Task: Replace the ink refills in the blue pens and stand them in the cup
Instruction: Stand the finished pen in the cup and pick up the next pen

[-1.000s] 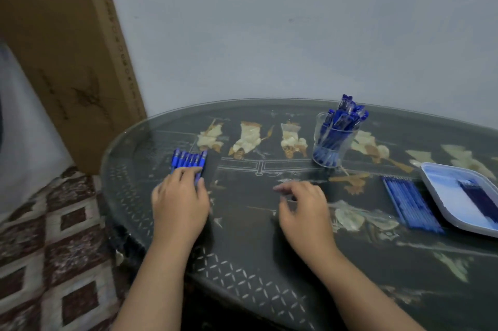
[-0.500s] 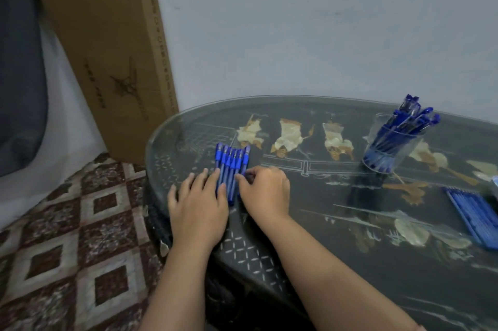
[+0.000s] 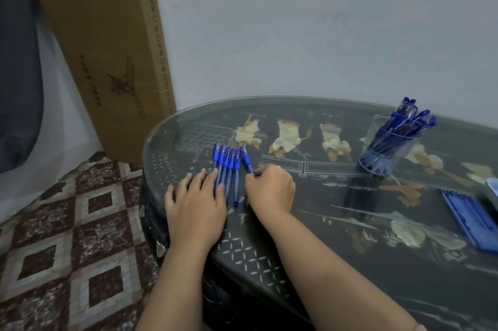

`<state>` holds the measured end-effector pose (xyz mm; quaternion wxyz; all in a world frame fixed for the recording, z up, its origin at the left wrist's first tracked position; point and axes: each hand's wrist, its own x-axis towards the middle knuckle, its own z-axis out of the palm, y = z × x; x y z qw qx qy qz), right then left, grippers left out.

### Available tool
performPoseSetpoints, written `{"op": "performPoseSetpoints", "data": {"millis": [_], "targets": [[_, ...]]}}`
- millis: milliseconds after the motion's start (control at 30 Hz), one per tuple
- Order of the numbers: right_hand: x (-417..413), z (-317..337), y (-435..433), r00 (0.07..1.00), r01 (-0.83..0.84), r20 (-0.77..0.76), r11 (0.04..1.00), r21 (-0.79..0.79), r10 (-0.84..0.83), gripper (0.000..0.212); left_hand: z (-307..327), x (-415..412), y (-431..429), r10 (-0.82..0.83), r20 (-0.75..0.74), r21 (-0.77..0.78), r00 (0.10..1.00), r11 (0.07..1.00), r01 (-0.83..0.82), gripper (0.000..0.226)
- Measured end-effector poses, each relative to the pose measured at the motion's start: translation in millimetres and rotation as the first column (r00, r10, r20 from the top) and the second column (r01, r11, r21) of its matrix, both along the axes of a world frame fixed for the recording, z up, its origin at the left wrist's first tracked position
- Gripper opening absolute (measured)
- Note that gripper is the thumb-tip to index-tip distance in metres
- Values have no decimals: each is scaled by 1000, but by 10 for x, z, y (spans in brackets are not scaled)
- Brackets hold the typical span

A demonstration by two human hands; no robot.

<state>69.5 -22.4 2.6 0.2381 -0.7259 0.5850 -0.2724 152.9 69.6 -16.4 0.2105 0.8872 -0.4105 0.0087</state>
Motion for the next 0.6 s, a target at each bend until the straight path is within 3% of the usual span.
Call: {"op": "performPoseSetpoints", "data": {"millis": [233, 467, 600], "targets": [[-339, -25, -33, 988, -28, 153, 999, 39, 22, 17, 32, 15, 20, -6, -38, -37, 999, 999, 4, 49], [-1281, -40, -97, 965, -69, 241, 986, -152, 105, 13, 135, -35, 14, -25, -54, -195, 998, 981, 14, 47], [-1929, 23, -156, 976, -109, 152, 958, -264, 153, 30, 262, -397, -141, -219, 17, -342, 975, 915, 212, 47]]}}
